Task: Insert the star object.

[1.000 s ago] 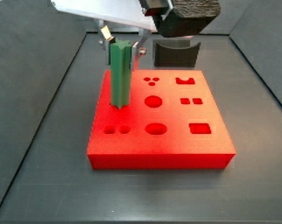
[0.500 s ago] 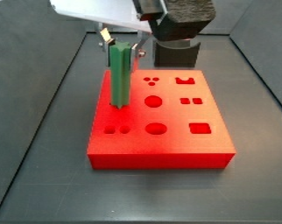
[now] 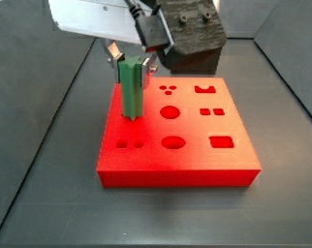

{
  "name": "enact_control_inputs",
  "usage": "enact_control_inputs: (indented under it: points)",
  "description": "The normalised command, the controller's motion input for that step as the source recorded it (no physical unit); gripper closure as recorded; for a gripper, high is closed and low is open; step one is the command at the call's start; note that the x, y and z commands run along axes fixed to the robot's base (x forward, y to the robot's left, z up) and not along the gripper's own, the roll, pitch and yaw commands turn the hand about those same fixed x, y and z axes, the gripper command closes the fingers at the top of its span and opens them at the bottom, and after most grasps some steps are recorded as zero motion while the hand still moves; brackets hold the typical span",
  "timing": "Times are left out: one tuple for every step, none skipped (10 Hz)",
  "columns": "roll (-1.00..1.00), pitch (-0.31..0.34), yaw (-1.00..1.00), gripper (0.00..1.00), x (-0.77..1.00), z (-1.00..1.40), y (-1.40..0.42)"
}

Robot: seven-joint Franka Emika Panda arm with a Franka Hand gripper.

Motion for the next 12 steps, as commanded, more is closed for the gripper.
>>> enact_control_inputs:
  points:
    - [0.21,0.12,-0.09,1.0,0.0,-0.46,0.0]
    - [0.09,0.011,0.0,1.0,0.0,-0.3,0.0]
    - [0.0,0.0,0.0,1.0,-0.06,-0.45,0.0]
    - [-0.04,0.0,0.0,1.0,-0.04,-0.89,0.02]
    - [-0.07,0.0,0.0,1.0,-0.05,-1.0,0.03]
    - [-0.07,0.0,0.0,1.0,-0.11,-1.0,0.05]
    - [-0.07,0.0,0.0,1.0,-0.14,-1.0,0.07]
    - [-0.06,0.093,0.0,1.0,-0.07,-0.94,0.05]
    - [-0.06,0.156,-0.01,1.0,0.0,-0.86,0.09]
    - [0.03,0.0,0.0,1.0,-0.03,0.0,-0.02]
    - [0.01,0.0,0.0,1.0,0.0,0.0,0.0]
    - [0.0,0.0,0.0,1.0,0.0,0.0,0.0]
